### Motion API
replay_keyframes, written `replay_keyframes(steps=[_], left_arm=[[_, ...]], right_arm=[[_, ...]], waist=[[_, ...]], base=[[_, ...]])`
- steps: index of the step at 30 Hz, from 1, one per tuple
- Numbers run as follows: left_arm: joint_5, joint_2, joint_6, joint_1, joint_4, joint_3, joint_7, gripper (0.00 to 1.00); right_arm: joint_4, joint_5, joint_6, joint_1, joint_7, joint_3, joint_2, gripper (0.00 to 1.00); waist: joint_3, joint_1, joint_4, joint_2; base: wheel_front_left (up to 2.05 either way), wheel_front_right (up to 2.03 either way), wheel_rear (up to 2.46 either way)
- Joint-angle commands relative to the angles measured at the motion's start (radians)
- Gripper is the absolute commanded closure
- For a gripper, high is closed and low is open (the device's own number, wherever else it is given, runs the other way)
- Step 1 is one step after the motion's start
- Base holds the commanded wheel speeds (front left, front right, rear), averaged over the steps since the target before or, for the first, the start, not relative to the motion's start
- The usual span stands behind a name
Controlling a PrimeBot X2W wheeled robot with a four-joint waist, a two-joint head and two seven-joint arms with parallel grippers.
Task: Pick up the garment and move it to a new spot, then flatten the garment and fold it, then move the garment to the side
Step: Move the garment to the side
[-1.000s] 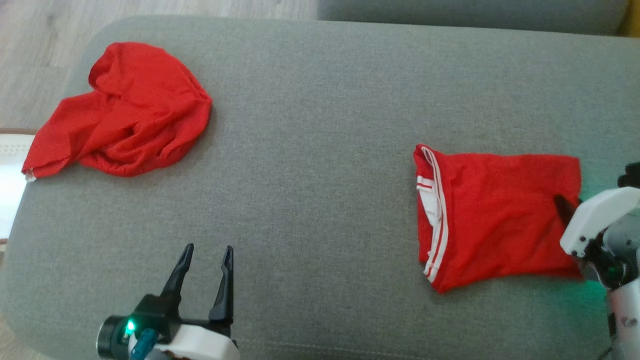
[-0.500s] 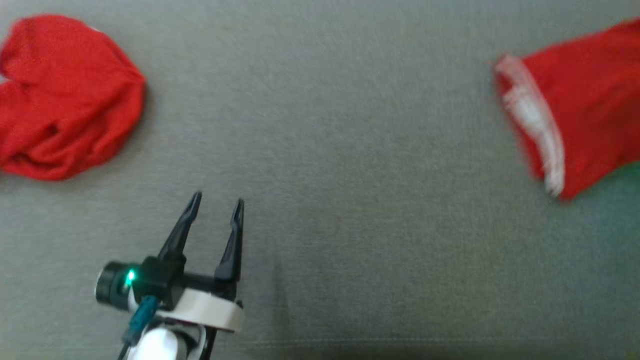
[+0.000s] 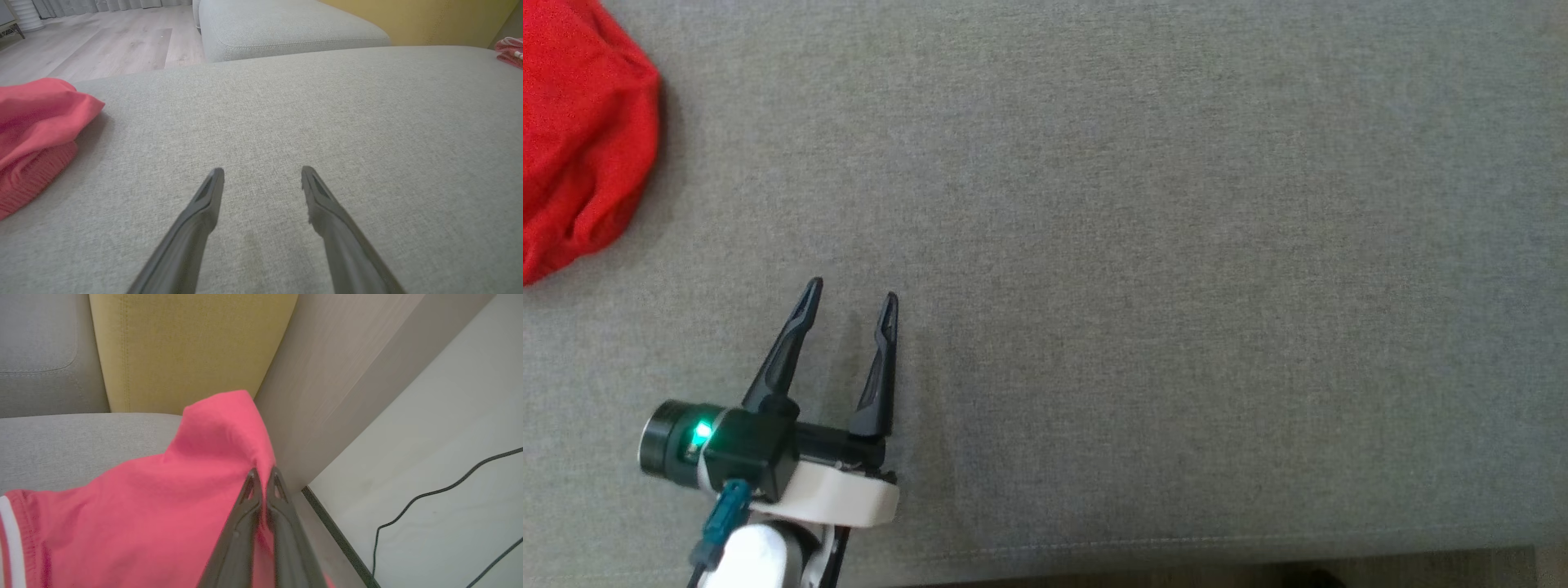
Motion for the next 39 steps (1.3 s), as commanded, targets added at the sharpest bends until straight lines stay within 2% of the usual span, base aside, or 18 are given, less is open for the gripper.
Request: replay_keyframes(steps=[1,2,3,4,9,11,15,20,26,31,39], left_arm=[[0.006,0.018,0.009,0.013,-0.039,0.036,-0.012,0.0],[0.006,0.019,0.01,0.015,-0.04,0.036,-0.012,0.0],[0.005,0.019,0.012,0.017,-0.04,0.037,-0.012,0.0],[0.005,0.02,0.013,0.019,-0.039,0.037,-0.012,0.0],[0.001,0.017,0.019,0.021,-0.031,0.035,-0.012,0.0],[-0.004,0.013,0.02,0.019,-0.026,0.032,-0.012,0.0],[-0.02,-0.001,0.029,0.015,-0.014,0.034,-0.012,0.0],[-0.047,-0.022,0.036,0.018,0.019,0.036,-0.012,0.0],[-0.071,-0.038,0.042,0.052,0.067,0.04,-0.012,0.0],[-0.081,-0.045,0.049,0.077,0.103,0.052,-0.012,0.0],[-0.081,-0.049,0.039,0.125,0.174,0.08,-0.012,0.0]], right_arm=[[-0.023,-0.036,0.007,-0.028,-0.016,-0.01,-0.035,1.0],[-0.016,-0.055,0.007,-0.037,-0.022,-0.022,-0.03,1.0],[-0.011,-0.073,0.007,-0.045,-0.036,-0.032,-0.024,0.67],[-0.007,-0.092,0.007,-0.048,-0.056,-0.035,-0.019,0.0],[0.004,-0.175,0.007,-0.05,-0.143,-0.054,-0.002,0.0],[-0.011,-0.207,0.007,-0.051,-0.213,-0.073,0.019,0.0],[-0.036,-0.224,0.007,-0.032,-0.338,-0.074,0.091,0.0],[-0.082,-0.177,0.007,0.06,-0.427,-0.004,0.202,0.0],[-0.195,-0.057,0.007,0.297,-0.452,0.113,0.334,0.0],[-0.302,0.061,0.007,0.528,-0.453,0.221,0.422,0.0],[-0.386,0.145,0.007,0.813,-0.473,0.388,0.497,0.0]], waist=[[0.002,-0.0001,0.003,0.0],[0.002,-0.0001,0.003,0.0],[0.0,-0.0001,0.003,0.0],[-0.003,-0.0001,0.002,0.0],[-0.023,-0.0001,-0.002,0.0],[-0.043,-0.0001,-0.002,0.0],[-0.104,-0.0001,0.0,0.0],[-0.212,-0.0001,0.006,0.0],[-0.359,-0.0001,0.026,0.0],[-0.437,-0.0001,0.045,0.0],[-0.514,-0.0001,0.071,0.0]], base=[[0.0,0.0,0.0],[0.0,0.0,0.0],[0.0,0.0,0.0],[0.0,0.0,0.0],[0.0,0.0,0.0],[0.0,0.0,0.0],[0.0,0.0,0.0],[0.0,0.0,0.0],[0.0,0.0,0.0],[0.0,0.0,0.0],[0.0,0.0,0.0]])
